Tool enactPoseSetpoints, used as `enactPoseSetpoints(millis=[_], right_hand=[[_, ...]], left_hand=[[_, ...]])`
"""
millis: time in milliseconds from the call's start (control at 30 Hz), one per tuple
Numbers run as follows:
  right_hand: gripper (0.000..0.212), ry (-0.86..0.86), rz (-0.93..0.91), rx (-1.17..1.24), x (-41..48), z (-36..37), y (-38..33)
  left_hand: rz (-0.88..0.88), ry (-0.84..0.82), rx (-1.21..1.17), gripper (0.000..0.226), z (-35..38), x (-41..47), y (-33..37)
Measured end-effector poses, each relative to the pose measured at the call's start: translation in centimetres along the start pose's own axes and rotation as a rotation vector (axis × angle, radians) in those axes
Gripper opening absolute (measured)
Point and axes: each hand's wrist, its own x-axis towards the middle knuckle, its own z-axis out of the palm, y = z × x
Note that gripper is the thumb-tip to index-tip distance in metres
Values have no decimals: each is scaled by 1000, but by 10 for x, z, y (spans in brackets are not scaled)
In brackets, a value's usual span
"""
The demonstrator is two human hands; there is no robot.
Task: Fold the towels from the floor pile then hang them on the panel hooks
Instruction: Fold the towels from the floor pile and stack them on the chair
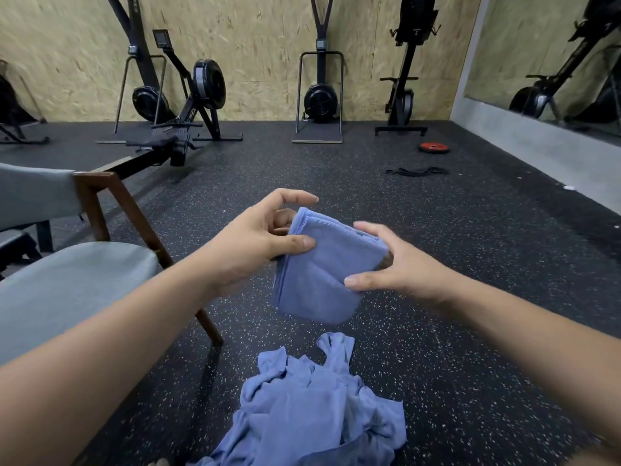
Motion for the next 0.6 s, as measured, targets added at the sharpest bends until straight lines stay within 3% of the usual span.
enactPoseSetpoints(millis=[67,167,233,333,467,600], right_hand=[[77,-74,-7,181,0,0,3],[49,-15,-47,268,3,0,0],[38,57,-83,226,5,-1,-4],[13,169,-182,-48,11,3,-11],[9,132,-276,-338,20,19,-24],[10,34,-337,-462,33,31,-43]], left_hand=[[-18,-25,-43,56,-5,0,1],[-26,-15,1,55,-13,1,-1],[-54,-3,93,55,-20,1,-5],[-110,-99,365,56,-22,-1,-10],[-97,-158,403,45,-5,-4,-1],[14,-56,564,41,-10,-4,10]])
